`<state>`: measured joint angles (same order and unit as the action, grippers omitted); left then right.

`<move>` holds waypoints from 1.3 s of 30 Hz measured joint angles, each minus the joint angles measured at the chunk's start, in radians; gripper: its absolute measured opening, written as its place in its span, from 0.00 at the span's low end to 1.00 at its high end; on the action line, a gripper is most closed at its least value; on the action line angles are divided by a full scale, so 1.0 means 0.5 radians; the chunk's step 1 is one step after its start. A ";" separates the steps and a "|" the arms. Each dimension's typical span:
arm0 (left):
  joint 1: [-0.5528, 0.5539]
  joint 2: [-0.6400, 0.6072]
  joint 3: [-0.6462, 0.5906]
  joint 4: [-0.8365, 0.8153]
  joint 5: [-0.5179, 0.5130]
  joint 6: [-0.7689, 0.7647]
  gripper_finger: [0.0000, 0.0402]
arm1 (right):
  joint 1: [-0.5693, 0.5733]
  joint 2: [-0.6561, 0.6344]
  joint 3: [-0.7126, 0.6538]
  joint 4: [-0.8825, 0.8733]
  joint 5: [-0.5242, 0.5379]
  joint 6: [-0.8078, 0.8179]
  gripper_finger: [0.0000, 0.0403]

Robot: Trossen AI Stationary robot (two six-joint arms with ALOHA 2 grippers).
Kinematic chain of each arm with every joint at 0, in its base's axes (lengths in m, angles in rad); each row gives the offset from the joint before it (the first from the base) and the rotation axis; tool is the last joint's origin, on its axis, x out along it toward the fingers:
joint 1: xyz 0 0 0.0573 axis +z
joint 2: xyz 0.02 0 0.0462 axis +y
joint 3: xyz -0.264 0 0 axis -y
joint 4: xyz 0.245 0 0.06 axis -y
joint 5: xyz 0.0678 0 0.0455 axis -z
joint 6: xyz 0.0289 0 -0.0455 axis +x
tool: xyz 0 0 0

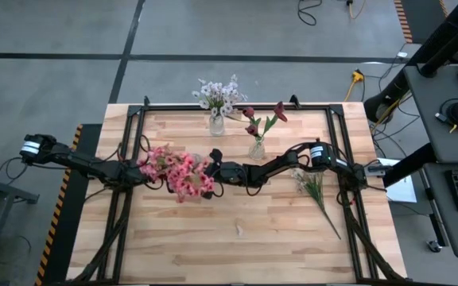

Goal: Sort flowers into vase by color
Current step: Adjust the bottom left transparent vase

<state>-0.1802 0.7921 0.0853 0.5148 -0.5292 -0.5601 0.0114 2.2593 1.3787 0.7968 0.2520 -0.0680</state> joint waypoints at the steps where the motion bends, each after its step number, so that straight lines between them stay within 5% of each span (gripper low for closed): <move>1: 0.000 0.000 0.000 -0.001 0.000 0.000 0.83 | 0.000 -0.001 0.000 0.001 0.000 -0.004 0.08; 39: 0.001 -0.021 0.001 0.016 -0.074 -0.135 0.83 | 0.002 -0.104 0.001 -0.016 0.077 -0.101 0.08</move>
<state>-0.1799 0.7818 0.0856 0.5228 -0.5663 -0.6274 0.0124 2.2074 1.3792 0.7889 0.2905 -0.1186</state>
